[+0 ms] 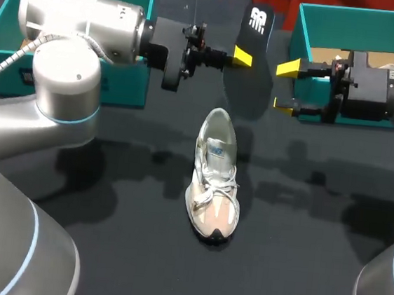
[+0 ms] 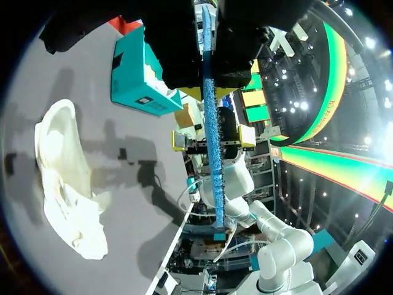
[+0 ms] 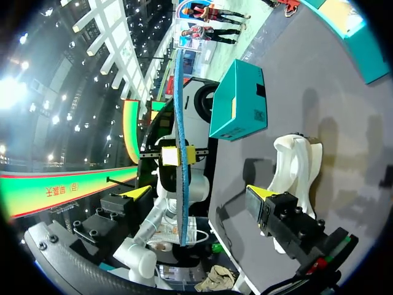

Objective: Take the shoe out of the shoebox, open the shoe tongue, remove and reinsert the insole, then place the shoe into the shoebox

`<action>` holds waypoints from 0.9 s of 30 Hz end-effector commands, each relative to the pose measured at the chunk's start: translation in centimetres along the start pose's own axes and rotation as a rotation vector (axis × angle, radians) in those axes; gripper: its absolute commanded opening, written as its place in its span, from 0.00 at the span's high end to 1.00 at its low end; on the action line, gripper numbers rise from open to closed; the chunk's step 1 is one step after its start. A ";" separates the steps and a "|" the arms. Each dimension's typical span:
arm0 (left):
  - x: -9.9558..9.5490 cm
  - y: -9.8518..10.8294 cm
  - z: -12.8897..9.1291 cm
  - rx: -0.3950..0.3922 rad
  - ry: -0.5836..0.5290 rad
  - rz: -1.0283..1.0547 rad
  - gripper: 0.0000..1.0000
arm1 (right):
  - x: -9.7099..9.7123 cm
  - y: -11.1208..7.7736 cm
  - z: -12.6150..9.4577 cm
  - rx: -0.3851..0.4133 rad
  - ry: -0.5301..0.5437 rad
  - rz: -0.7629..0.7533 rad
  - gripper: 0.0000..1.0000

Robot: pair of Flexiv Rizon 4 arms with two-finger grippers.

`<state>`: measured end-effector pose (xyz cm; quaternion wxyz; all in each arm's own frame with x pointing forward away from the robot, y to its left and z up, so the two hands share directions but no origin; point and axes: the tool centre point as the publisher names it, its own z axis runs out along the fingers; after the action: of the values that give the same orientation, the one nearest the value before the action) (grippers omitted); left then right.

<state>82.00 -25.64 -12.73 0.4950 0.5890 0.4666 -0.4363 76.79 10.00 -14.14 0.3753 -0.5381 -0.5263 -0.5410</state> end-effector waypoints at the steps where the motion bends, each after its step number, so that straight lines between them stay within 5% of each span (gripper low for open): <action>1: 0.2 -0.1 0.3 -0.005 -0.005 0.005 1.00 | 0.0 0.1 0.2 0.000 -0.002 0.001 0.00; 18: 0.9 0.7 1.8 -0.012 -0.089 0.024 1.00 | 0.4 1.0 3.2 0.087 0.037 -0.059 0.00; 22: 1.0 0.8 2.2 -0.016 -0.091 0.029 1.00 | 0.2 0.9 3.6 0.084 0.046 -0.058 0.14; 27: 0.8 0.9 2.4 -0.016 -0.093 0.036 1.00 | 0.0 0.8 3.6 0.072 0.052 -0.058 0.47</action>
<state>82.70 -27.64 -13.61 0.5273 0.5726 0.4373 -0.4503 78.31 13.16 -14.17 0.3931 -0.4939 -0.5537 -0.5430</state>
